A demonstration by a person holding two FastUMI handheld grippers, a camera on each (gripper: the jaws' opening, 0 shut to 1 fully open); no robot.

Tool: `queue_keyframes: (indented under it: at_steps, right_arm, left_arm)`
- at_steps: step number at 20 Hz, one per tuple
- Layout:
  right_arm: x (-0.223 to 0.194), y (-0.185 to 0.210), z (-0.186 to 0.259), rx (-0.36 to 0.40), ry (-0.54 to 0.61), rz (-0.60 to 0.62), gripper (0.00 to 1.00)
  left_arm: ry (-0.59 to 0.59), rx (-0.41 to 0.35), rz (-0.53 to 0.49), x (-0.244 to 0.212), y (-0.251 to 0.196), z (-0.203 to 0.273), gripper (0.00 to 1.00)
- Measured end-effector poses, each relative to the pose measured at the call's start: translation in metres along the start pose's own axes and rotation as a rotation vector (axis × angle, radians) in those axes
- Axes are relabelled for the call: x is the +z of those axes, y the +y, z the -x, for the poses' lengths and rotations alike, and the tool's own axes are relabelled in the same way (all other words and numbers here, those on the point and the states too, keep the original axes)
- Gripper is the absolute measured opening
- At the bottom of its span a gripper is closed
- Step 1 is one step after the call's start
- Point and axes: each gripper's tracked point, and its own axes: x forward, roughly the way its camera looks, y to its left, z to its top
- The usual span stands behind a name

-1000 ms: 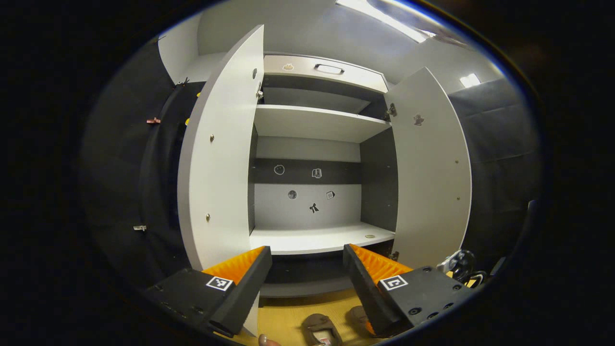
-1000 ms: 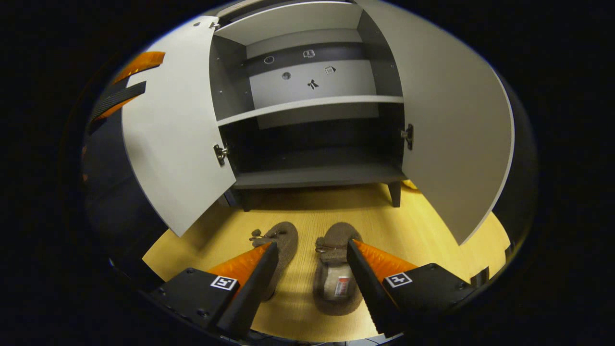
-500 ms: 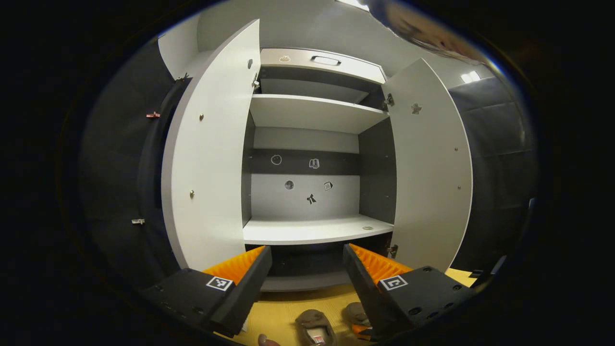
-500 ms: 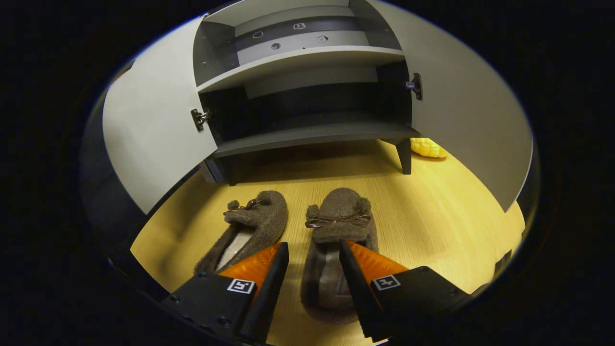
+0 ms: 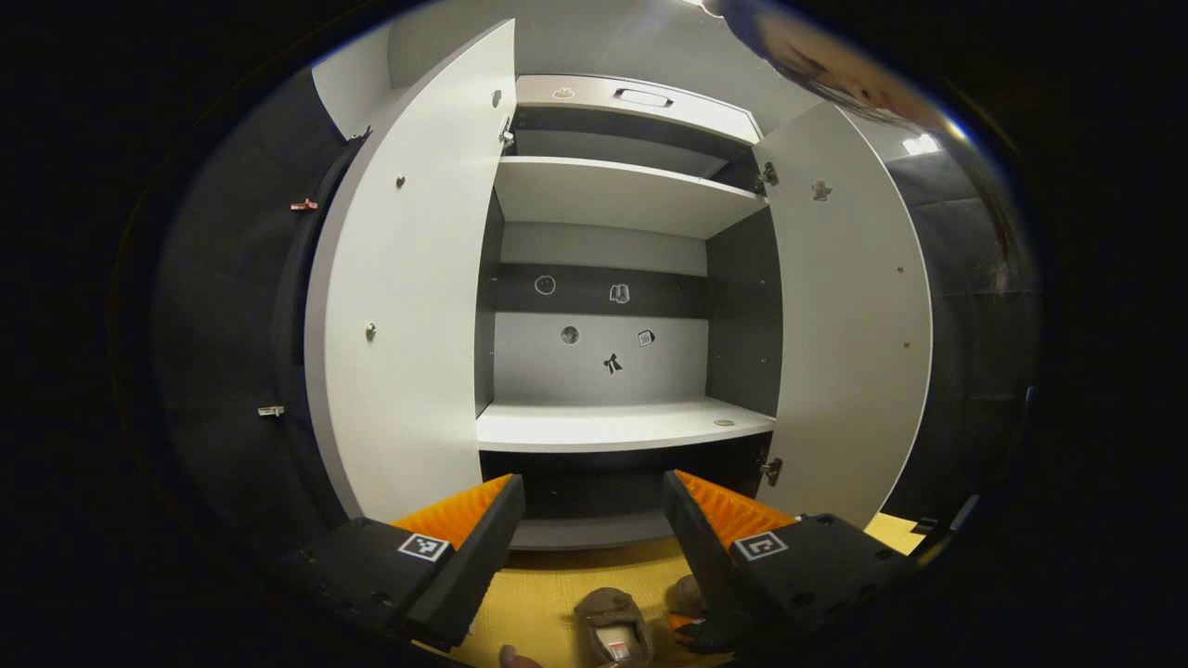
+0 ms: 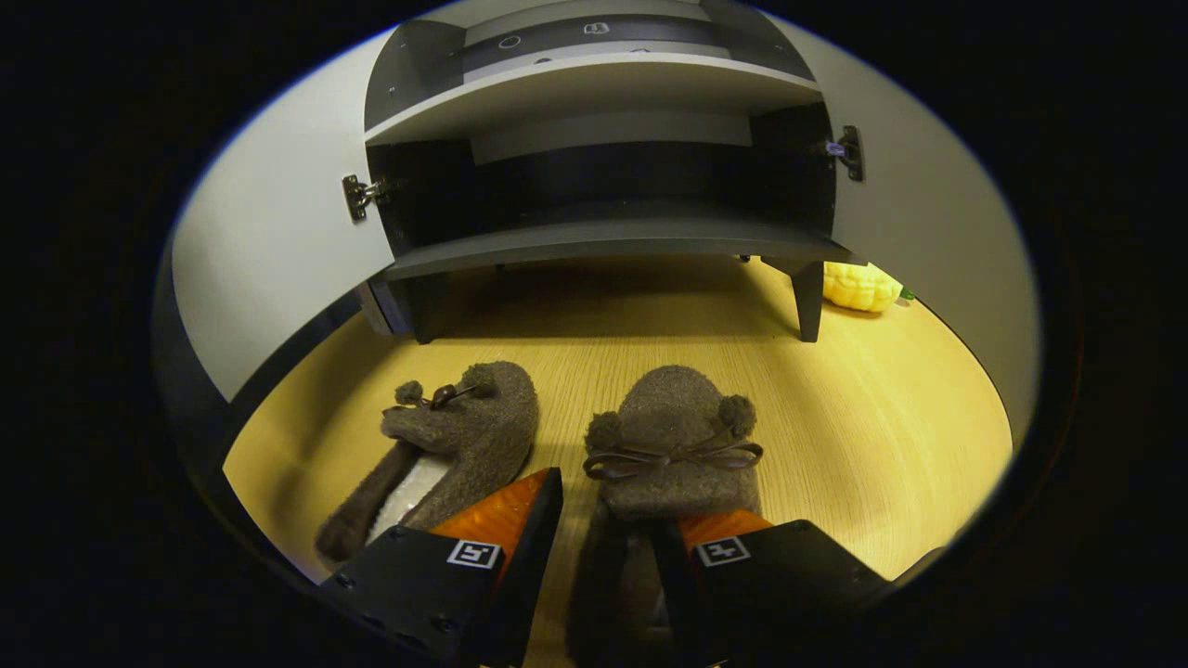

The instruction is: Grab one shoe with the right hand and put it into the shoe cabinet, grab the other shoe with the left hand and put it into the shoe cabinet; then close the right door with the right hand and the left door with the left hand.

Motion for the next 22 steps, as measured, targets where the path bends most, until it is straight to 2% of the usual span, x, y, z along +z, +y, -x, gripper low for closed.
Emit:
queue_keyframes:
  at_steps: [3, 4, 7, 10, 11, 14, 17, 22]
  right_arm:
    - [0.002, -0.003, -0.008, -0.014, 0.003, 0.024, 0.57]
    - [0.003, -0.005, -0.011, -0.015, 0.002, 0.024, 0.46]
    - [0.003, -0.007, -0.017, -0.007, 0.009, 0.014, 0.25]
    - [0.007, -0.009, -0.013, -0.006, -0.007, 0.048, 0.25]
    - [0.004, -0.008, -0.017, 0.002, 0.009, 0.054, 0.05]
    - [0.011, -0.007, -0.002, 0.024, 0.002, 0.061, 0.05]
    - [0.038, -0.011, 0.019, 0.024, -0.041, 0.041, 0.05]
    - [0.128, -0.016, 0.062, 0.014, -0.201, 0.053, 0.05]
  left_arm:
    - [0.005, 0.015, -0.016, -0.002, 0.007, -0.003, 0.95]
    - [0.007, 0.018, -0.020, -0.003, 0.008, -0.004, 0.95]
    - [0.012, 0.028, -0.035, -0.004, 0.013, -0.006, 0.95]
    - [0.018, 0.032, -0.037, -0.005, 0.014, -0.008, 0.95]
    - [0.016, 0.035, -0.038, -0.004, 0.014, -0.008, 0.95]
    - [0.007, 0.039, -0.052, 0.002, 0.014, -0.005, 0.95]
    - [-0.013, 0.034, -0.048, 0.012, 0.012, 0.002, 0.95]
    - [-0.058, 0.020, -0.049, 0.036, 0.006, 0.021, 0.95]
